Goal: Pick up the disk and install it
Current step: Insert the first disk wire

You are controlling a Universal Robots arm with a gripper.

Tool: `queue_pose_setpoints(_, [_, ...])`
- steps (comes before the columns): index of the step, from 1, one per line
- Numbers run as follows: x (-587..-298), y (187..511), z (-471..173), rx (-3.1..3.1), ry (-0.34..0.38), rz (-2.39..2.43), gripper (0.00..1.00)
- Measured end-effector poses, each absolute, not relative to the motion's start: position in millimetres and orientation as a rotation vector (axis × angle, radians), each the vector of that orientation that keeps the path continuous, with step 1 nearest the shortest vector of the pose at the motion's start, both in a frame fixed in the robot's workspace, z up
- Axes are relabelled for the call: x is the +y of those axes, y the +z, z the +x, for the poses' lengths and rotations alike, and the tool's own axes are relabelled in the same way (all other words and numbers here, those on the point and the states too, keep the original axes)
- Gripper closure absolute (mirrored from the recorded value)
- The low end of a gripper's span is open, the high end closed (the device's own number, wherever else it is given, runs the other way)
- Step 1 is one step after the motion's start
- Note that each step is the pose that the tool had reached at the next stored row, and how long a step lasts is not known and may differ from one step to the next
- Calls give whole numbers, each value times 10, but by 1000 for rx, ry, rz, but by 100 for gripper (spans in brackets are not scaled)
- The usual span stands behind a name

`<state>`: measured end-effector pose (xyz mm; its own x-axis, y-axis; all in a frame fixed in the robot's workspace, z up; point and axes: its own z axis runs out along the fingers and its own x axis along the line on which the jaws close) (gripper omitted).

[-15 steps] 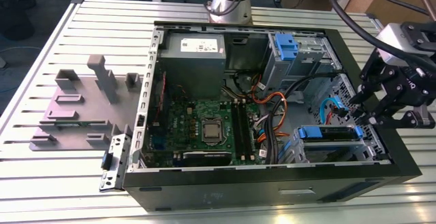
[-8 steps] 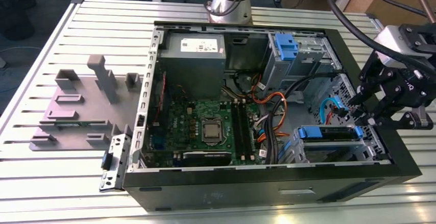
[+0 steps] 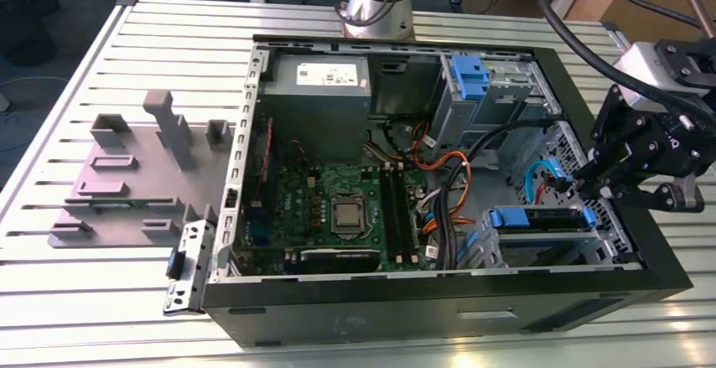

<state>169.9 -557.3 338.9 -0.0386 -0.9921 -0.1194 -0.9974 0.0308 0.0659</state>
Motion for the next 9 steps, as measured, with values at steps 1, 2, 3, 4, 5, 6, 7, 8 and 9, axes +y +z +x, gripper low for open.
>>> queue_pose_setpoints(1, [-5573, 3389, 1699, 2226, 203, -2150, 67])
queue_pose_setpoints(2, [-5573, 3389, 1699, 2226, 203, -2150, 73])
queue_pose_setpoints(3, [-5573, 3388, 1699, 2226, 203, -2150, 78])
queue_pose_setpoints(4, [-5573, 3388, 1699, 2226, 203, -2150, 78])
queue_pose_setpoints(5, [-5573, 3388, 1699, 2226, 203, -2150, 80])
queue_pose_setpoints(6, [-5573, 3388, 1699, 2226, 203, -2150, 80])
queue_pose_setpoints(7, [-5573, 3387, 1699, 2226, 203, -2150, 80])
queue_pose_setpoints(8, [-5573, 3387, 1699, 2226, 203, -2150, 80])
queue_pose_setpoints(9, [-5573, 3387, 1699, 2226, 203, -2150, 80])
